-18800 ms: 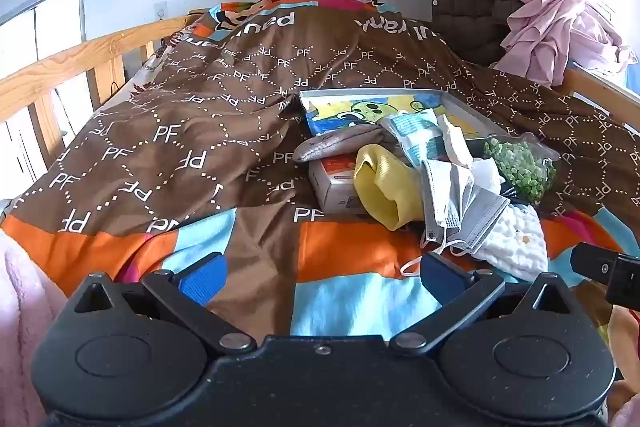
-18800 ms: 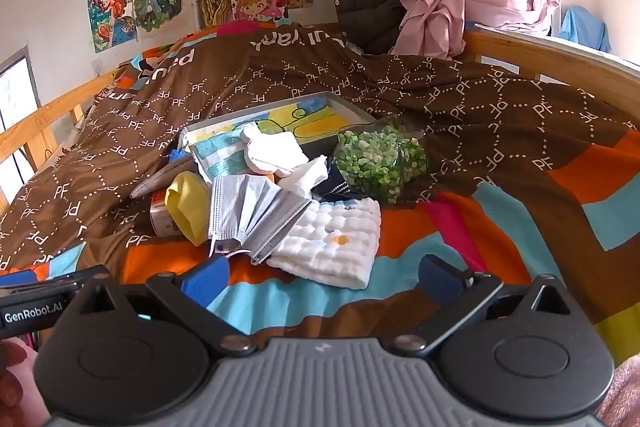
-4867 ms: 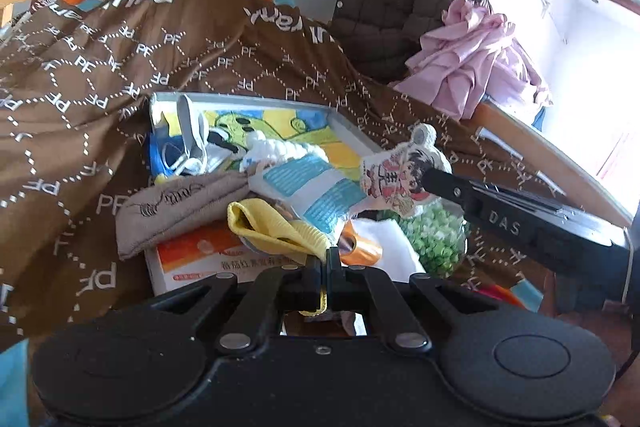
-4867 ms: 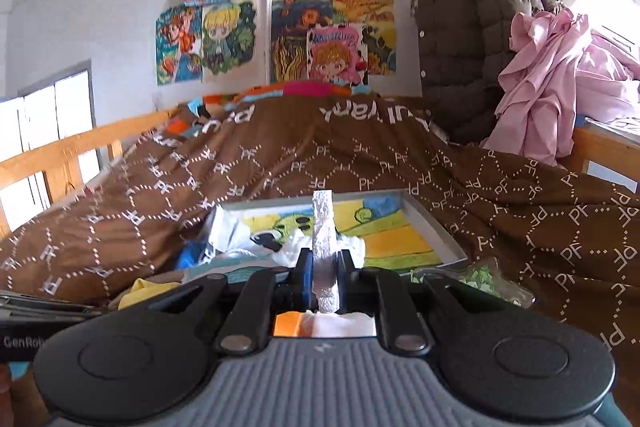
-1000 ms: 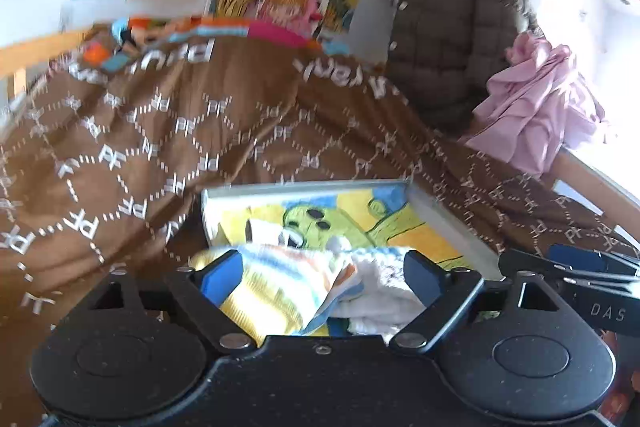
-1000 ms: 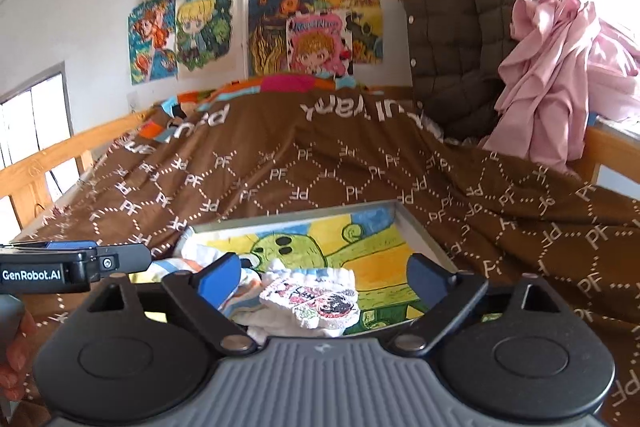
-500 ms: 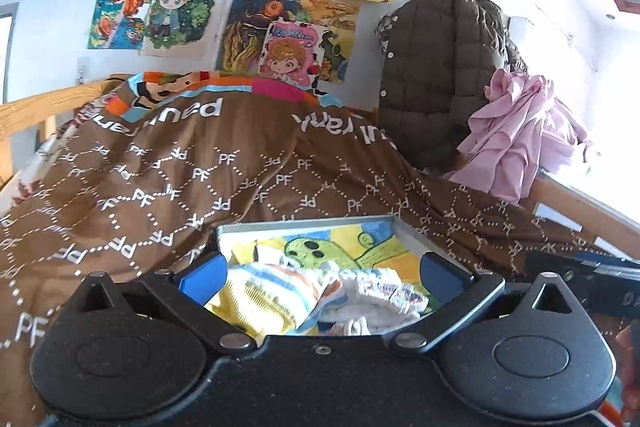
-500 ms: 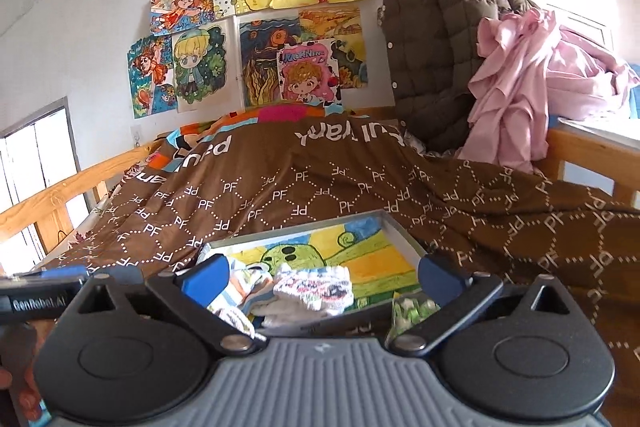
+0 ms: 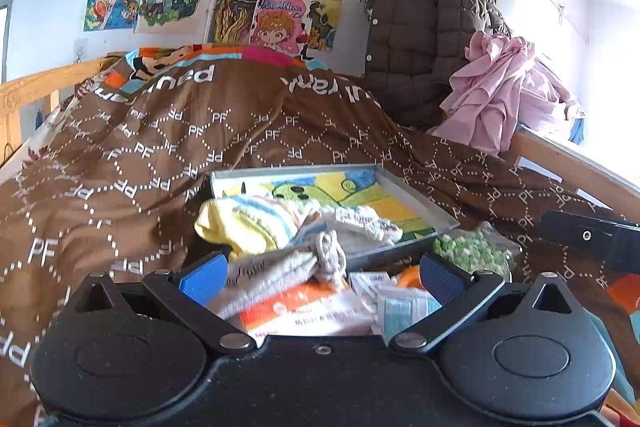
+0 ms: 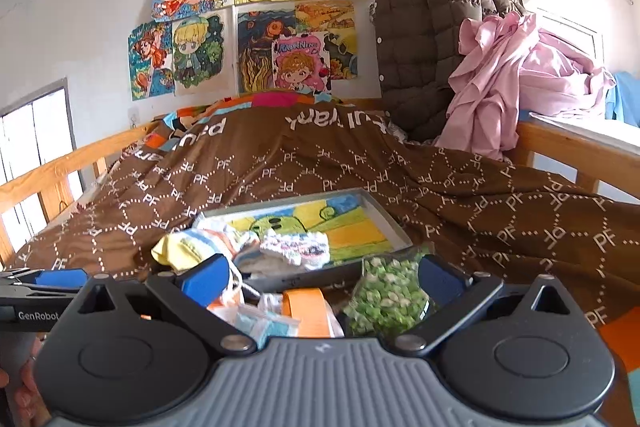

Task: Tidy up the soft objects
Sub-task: 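Move both tools back over the remaining pile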

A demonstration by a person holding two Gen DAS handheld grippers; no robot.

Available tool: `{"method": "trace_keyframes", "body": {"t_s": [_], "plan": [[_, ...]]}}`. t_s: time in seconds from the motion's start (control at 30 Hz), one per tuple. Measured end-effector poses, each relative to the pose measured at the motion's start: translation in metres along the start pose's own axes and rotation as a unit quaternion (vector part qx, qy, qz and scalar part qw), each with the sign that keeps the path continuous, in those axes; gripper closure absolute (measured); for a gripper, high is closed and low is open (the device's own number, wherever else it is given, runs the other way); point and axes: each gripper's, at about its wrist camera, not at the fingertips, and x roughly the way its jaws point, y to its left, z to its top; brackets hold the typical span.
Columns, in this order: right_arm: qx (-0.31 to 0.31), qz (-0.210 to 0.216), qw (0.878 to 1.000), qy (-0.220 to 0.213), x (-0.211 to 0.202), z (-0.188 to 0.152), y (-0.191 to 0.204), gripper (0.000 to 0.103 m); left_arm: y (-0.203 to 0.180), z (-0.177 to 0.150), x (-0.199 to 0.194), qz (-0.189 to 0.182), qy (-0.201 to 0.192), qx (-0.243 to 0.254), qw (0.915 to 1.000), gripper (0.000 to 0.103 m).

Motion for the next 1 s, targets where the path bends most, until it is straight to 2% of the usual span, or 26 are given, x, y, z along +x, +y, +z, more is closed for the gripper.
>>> {"method": "trace_keyframes", "body": {"t_s": [0.33,0.63,1.0], "plan": [[-0.031,-0.024,0.998,0.049,-0.012,-0.018,0.002,0.0,-0.008,-0.019,-0.015,-0.005,0.025,0.002,0.9997,0.001],[-0.042,-0.026,0.995,0.085,-0.007,-0.027,0.002,0.0,-0.016,-0.032,-0.012,-0.013,0.055,0.023,0.9982,0.001],[-0.063,-0.013,0.992,0.113,0.002,-0.033,0.007,0.0,-0.017,-0.04,0.0,0.018,0.09,0.047,0.9946,0.001]]}}
